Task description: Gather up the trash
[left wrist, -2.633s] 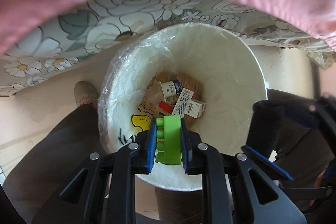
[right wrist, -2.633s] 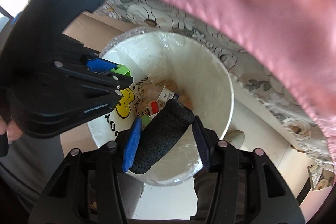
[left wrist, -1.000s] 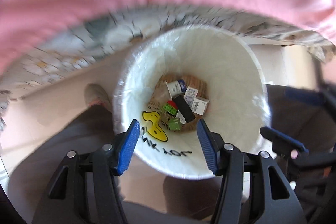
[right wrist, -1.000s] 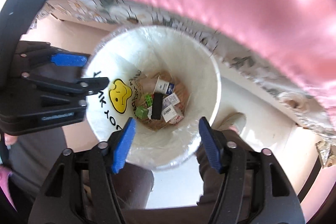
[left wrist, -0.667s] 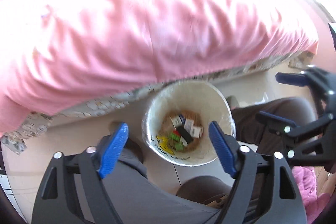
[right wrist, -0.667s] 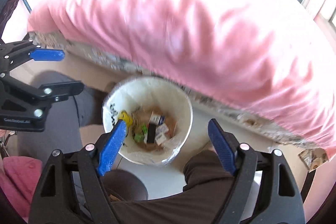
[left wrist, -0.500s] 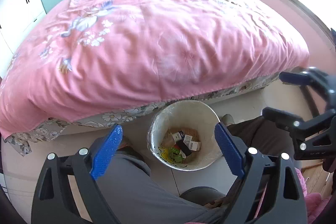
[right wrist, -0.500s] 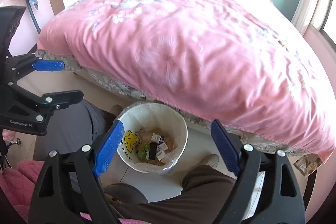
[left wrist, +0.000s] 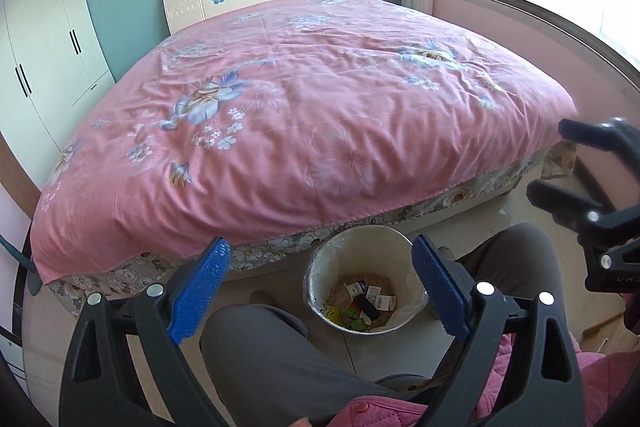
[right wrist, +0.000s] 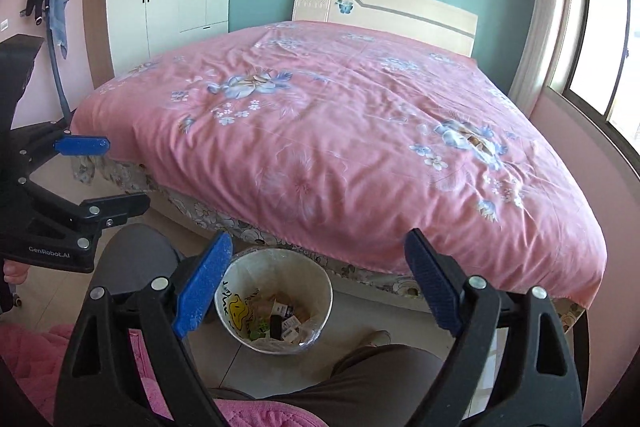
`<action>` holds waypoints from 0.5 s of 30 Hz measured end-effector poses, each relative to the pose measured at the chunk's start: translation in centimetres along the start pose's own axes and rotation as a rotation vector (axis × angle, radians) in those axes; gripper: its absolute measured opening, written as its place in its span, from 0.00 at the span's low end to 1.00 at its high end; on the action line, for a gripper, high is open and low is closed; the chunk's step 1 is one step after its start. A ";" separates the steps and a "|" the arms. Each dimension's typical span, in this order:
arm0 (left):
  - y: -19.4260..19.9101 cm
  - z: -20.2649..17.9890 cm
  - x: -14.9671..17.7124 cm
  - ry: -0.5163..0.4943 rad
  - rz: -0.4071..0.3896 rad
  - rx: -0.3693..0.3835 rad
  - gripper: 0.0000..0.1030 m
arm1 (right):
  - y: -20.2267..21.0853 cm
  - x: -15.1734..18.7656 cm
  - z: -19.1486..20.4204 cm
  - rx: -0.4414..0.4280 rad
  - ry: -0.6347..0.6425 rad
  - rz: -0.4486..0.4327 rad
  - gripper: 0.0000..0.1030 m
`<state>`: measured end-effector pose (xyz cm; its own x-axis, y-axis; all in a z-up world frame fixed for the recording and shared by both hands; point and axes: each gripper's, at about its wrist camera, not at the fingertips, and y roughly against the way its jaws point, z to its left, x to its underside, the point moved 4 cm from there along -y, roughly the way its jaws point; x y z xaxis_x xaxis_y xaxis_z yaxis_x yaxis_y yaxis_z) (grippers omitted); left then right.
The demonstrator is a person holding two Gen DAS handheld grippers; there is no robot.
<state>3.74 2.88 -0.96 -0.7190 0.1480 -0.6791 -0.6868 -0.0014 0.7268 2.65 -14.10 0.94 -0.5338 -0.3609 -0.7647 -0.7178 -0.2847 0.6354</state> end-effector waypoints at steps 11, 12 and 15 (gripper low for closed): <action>1.7 -1.6 0.5 -0.026 -0.019 -0.002 0.91 | 1.2 1.7 0.0 0.043 -0.064 0.003 0.84; 1.7 -1.8 0.6 -0.027 -0.015 0.004 0.91 | 1.2 1.9 0.0 0.039 -0.081 0.009 0.84; 1.8 -2.3 0.8 -0.031 -0.015 0.012 0.91 | 1.2 2.4 -0.1 0.067 -0.094 0.016 0.84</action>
<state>1.71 0.72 -0.44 -0.7050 0.1785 -0.6864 -0.6959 0.0126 0.7180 0.58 -15.43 -0.09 -0.5829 -0.2789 -0.7632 -0.7354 -0.2184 0.6414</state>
